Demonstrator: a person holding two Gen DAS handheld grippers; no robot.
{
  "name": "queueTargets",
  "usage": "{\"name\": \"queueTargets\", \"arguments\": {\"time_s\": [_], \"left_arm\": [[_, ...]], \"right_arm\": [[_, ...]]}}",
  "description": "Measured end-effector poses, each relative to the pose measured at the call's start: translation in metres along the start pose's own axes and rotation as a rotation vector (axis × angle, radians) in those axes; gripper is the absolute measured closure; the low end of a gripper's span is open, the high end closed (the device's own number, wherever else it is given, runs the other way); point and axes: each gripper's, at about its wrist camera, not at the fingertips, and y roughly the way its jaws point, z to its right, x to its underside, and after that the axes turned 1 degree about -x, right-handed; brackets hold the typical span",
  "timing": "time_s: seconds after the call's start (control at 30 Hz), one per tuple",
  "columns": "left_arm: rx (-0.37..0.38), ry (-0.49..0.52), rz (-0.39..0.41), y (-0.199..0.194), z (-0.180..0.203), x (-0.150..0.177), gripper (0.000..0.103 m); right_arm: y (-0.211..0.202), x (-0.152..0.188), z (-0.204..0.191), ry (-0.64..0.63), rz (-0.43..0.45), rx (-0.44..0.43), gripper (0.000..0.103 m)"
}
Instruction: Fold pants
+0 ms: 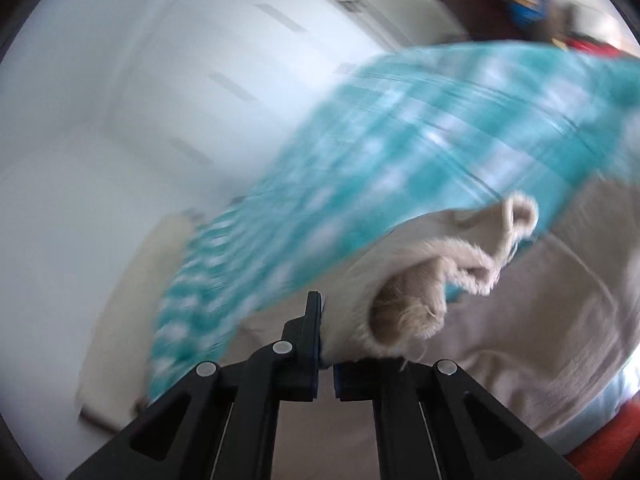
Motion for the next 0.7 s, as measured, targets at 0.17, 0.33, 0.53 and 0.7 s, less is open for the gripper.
{"name": "queueTargets", "arguments": {"time_s": [0.17, 0.33, 0.53, 0.7], "left_arm": [[0.088, -0.169, -0.014, 0.035, -0.01, -0.034, 0.001], [0.034, -0.221, -0.016, 0.045, -0.017, -0.043, 0.005], [0.01, -0.298, -0.056, 0.046, -0.033, -0.047, 0.101], [0.067, -0.239, 0.141, -0.017, 0.016, -0.047, 0.101]], "right_arm": [[-0.068, 0.012, -0.038, -0.074, -0.001, -0.157, 0.098], [-0.124, 0.021, -0.045, -0.099, 0.015, -0.234, 0.098], [-0.145, 0.011, -0.036, -0.183, -0.074, -0.219, 0.098], [-0.083, -0.038, -0.001, -0.342, -0.136, 0.107, 0.098]]}}
